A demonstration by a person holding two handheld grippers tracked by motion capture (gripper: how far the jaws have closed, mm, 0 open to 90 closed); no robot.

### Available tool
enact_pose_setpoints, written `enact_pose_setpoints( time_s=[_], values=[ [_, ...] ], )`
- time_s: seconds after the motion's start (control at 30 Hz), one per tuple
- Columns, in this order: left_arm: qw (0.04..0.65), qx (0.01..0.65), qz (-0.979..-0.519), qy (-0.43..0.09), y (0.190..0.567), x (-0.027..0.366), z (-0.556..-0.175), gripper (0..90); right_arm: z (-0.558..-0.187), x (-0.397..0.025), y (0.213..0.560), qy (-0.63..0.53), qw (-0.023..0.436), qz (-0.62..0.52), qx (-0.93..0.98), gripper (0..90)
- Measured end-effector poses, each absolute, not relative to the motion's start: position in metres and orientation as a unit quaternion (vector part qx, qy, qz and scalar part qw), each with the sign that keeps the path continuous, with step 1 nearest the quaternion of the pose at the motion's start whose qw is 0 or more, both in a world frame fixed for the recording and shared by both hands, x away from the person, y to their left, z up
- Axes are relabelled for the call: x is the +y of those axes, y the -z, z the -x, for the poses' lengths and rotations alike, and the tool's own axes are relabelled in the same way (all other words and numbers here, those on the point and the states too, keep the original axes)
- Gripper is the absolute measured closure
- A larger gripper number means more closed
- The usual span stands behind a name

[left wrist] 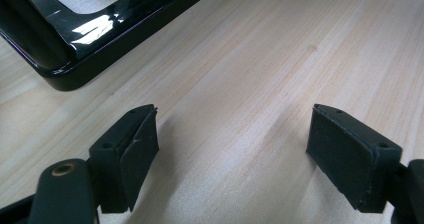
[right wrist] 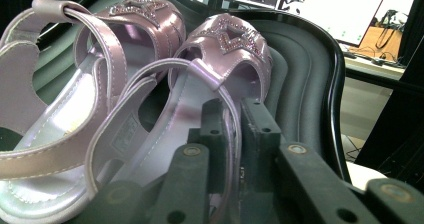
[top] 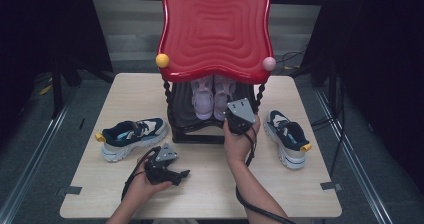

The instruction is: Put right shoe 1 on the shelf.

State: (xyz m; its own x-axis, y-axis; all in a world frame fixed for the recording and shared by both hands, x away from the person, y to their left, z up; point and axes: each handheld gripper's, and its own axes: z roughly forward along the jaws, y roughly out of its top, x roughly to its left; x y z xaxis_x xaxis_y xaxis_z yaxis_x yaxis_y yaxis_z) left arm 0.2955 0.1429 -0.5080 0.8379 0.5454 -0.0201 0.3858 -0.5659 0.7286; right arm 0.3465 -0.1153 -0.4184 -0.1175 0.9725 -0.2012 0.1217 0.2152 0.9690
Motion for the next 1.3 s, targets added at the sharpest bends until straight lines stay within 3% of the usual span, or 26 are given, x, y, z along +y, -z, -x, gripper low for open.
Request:
enact_pose_setpoints(
  time_s=[0.63,0.97,1.3],
  values=[
    [0.384,0.265,-0.879,-0.103,0.508,0.143,-0.296,19.8,-0.320,-0.132,0.402,-0.477,0.442,-0.433,0.625,57.9],
    [0.384,0.264,-0.879,-0.103,0.508,0.143,-0.296,19.8,-0.297,-0.140,0.402,-0.493,0.375,-0.420,0.663,38.4],
    [0.385,0.264,-0.879,-0.102,0.508,0.143,-0.296,19.8,-0.285,-0.158,0.425,-0.483,0.327,-0.422,0.694,29.5]
  ],
)
